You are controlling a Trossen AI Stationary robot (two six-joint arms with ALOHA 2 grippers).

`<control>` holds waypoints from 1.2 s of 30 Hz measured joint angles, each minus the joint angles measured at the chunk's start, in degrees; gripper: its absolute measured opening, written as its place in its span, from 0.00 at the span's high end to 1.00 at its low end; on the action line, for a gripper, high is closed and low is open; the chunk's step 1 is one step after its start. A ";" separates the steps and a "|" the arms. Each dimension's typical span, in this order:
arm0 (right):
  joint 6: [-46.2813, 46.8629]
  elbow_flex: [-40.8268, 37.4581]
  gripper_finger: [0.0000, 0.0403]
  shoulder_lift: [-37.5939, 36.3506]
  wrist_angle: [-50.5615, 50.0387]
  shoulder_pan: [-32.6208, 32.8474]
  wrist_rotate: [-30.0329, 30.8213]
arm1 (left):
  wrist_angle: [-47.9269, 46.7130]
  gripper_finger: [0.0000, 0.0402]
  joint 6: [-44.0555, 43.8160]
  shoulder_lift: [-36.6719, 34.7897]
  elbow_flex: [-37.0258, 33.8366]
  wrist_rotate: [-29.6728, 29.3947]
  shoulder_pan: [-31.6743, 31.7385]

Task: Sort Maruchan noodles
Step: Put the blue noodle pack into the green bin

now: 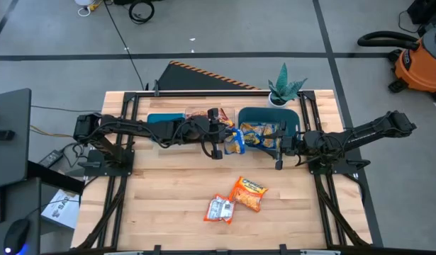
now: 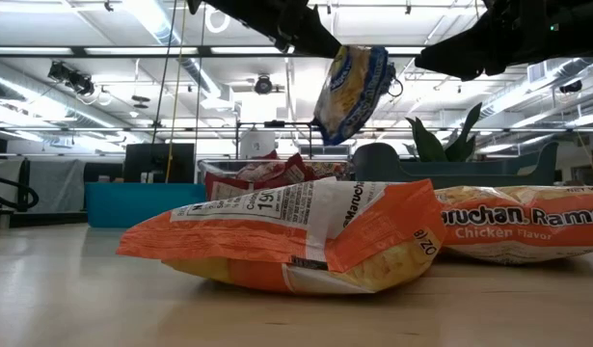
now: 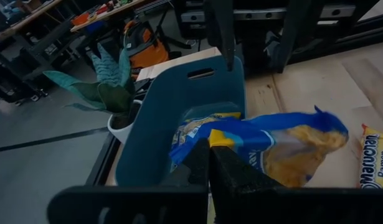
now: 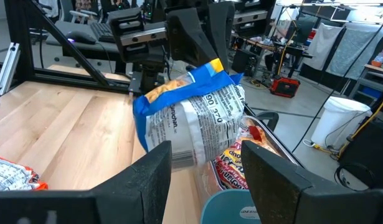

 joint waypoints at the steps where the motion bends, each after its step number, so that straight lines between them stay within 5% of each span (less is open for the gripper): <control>1: 0.01 0.00 0.51 0.00 0.00 0.02 0.00 | 0.00 0.99 0.00 0.00 0.00 0.00 0.00; 36: -0.58 0.00 0.51 0.00 0.14 -0.01 0.00 | 4.96 0.99 0.20 0.33 0.00 1.04 0.65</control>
